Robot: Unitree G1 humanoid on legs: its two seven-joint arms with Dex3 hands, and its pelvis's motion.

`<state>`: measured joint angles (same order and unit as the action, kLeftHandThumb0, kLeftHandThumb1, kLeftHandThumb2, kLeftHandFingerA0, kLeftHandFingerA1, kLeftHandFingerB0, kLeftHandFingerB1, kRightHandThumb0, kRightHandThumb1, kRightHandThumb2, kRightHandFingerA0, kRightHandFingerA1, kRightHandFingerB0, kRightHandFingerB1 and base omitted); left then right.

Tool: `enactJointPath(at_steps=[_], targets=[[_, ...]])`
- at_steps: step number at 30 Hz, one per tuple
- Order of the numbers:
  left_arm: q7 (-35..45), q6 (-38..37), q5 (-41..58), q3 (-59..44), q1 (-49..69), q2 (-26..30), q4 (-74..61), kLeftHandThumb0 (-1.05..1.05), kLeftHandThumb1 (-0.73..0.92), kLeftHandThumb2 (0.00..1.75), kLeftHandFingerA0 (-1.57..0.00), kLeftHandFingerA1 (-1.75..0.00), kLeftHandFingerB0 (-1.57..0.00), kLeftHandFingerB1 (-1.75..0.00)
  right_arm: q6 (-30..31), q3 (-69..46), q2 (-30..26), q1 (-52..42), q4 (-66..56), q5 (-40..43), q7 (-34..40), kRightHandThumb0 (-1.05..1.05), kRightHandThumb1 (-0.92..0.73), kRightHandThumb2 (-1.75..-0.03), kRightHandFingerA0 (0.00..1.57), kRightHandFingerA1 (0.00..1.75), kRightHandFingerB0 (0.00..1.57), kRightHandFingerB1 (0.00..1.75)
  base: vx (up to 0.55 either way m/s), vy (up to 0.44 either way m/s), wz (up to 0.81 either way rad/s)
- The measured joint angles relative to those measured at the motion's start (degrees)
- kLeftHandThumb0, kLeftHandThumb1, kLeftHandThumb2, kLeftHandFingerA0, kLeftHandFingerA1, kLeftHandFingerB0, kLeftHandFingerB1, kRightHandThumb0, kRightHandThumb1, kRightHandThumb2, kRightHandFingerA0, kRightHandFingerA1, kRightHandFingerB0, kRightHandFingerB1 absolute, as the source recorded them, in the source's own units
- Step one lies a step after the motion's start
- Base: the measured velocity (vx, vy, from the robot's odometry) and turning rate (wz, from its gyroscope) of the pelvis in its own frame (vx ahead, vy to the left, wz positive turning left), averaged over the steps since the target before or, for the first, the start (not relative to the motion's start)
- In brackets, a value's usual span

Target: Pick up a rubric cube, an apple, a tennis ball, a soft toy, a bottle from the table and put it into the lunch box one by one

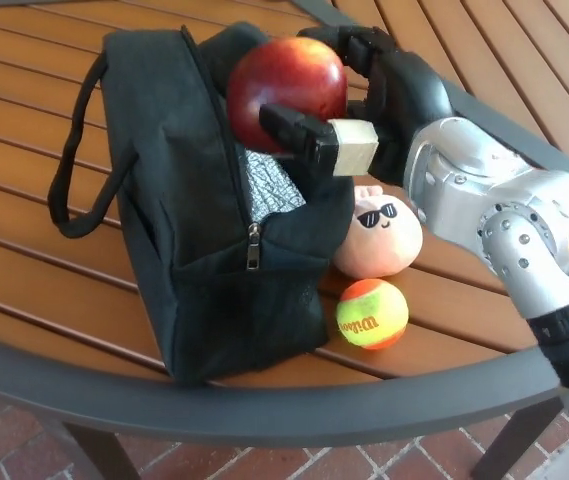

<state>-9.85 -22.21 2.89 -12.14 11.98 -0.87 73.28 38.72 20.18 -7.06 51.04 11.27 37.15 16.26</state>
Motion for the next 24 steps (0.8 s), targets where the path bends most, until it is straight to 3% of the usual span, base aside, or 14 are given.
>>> enactJointPath(at_steps=[2,3,5,8,11,12,14,15,19,20,21,22,23,24], targets=[[0.05,0.00,0.04,-0.12,-0.01,0.00,-0.09,-0.19,0.44,1.13,-1.06,-1.19,-0.97,-1.07,0.06,2.79,-1.77,1.01,0.08,-2.25,-1.14,-0.21,-0.52,-1.20,0.94,1.75,0.80,1.62,0.00,0.000,0.00],[0.05,0.00,0.04,-0.12,-0.01,0.00,-0.09,-0.19,0.45,1.10,-0.99,-1.28,-0.90,-1.12,0.06,2.79,-1.77,1.01,0.08,-2.25,-1.14,-0.21,-0.45,-1.30,0.95,1.75,0.82,1.64,0.00,0.000,0.00],[0.19,0.00,0.10,-0.32,0.01,0.00,-0.21,-0.19,0.45,1.10,-0.99,-1.28,-0.90,-1.12,0.06,5.58,-3.37,1.87,0.11,-4.91,-2.45,-0.21,-0.45,-1.30,0.95,1.75,0.82,1.64,0.00,0.000,0.00],[0.23,0.00,0.10,-0.22,0.04,0.00,-0.28,-0.21,0.47,1.11,-1.08,-1.15,-0.95,-1.03,0.00,8.31,-4.69,2.67,0.12,-7.81,-3.79,-0.20,-0.48,-1.22,0.92,1.75,0.76,1.62,0.00,0.000,0.00],[0.29,0.00,0.09,-0.21,0.03,0.00,-0.29,-0.22,0.47,1.10,-1.08,-1.14,-0.95,-1.03,-0.18,10.37,-5.40,3.14,0.05,-10.29,-4.90,-0.18,-0.46,-1.25,0.89,1.75,0.73,1.66,0.00,0.000,0.00],[0.32,0.00,0.09,-0.20,0.03,0.00,-0.27,-0.20,0.46,1.09,-1.07,-1.18,-0.96,-1.06,-0.26,11.24,-5.60,3.34,-0.02,-11.32,-5.37,-0.23,-0.49,-1.18,1.17,1.42,0.97,1.30,0.00,0.000,0.00],[0.32,0.00,0.09,-0.19,0.03,0.00,-0.26,-0.20,0.46,1.08,-1.08,-1.18,-0.97,-1.06,-0.60,12.66,-5.78,3.79,-0.20,-13.20,-6.16,-0.23,-0.49,-1.18,1.18,1.43,0.96,1.29,0.00,0.000,0.00],[0.32,0.00,0.10,-0.23,0.06,0.00,-0.28,-0.20,0.46,1.09,-1.07,-1.18,-0.97,-1.06,-0.96,13.48,-5.72,4.15,-0.26,-14.45,-6.69,-0.12,-0.48,-1.21,0.86,1.75,0.66,1.68,0.00,0.000,0.00],[0.35,0.00,0.12,-0.29,0.13,0.00,-0.31,-0.17,0.44,1.11,-1.08,-1.20,-0.98,-1.08,-2.20,15.05,-5.29,5.71,-0.21,-17.79,-7.88,-0.09,-0.51,-1.15,0.83,1.75,0.69,1.58,0.00,0.000,0.00],[0.36,0.00,0.12,-0.30,0.14,0.00,-0.30,-0.15,0.44,1.10,-0.98,-1.34,-0.94,-1.11,-2.58,15.28,-5.05,6.10,-0.12,-18.58,-8.01,-0.19,-0.73,-0.75,0.81,1.61,0.61,0.72,0.00,0.000,0.00],[0.36,0.00,0.13,-0.32,0.15,0.00,-0.29,-0.15,0.44,1.10,-0.98,-1.34,-0.94,-1.11,-2.98,15.48,-4.71,6.45,0.01,-19.38,-8.07,-0.19,-0.73,-0.75,0.81,1.61,0.61,0.72,0.00,0.000,0.00],[0.37,0.01,0.12,-0.33,0.17,0.00,-0.27,-0.15,0.41,1.15,-0.97,-1.34,-0.94,-1.12,-3.54,15.95,-4.24,7.13,0.29,-20.66,-8.12,-0.25,-0.71,-0.63,0.66,1.39,0.45,0.52,0.00,0.000,0.00],[0.37,0.01,0.12,-0.30,0.17,0.00,-0.26,-0.15,0.41,1.15,-0.97,-1.34,-0.94,-1.12,-3.83,16.32,-4.05,7.54,0.53,-21.40,-8.11,-0.25,-0.71,-0.63,0.66,1.39,0.45,0.52,0.00,0.000,0.00],[0.37,0.01,0.12,-0.27,0.18,0.00,-0.24,-0.14,0.42,1.11,-0.99,-1.33,-0.96,-1.11,-4.24,17.03,-3.83,8.16,0.84,-22.62,-8.10,-0.52,-0.49,-0.83,0.24,0.68,0.15,0.48,0.00,0.000,0.00]])
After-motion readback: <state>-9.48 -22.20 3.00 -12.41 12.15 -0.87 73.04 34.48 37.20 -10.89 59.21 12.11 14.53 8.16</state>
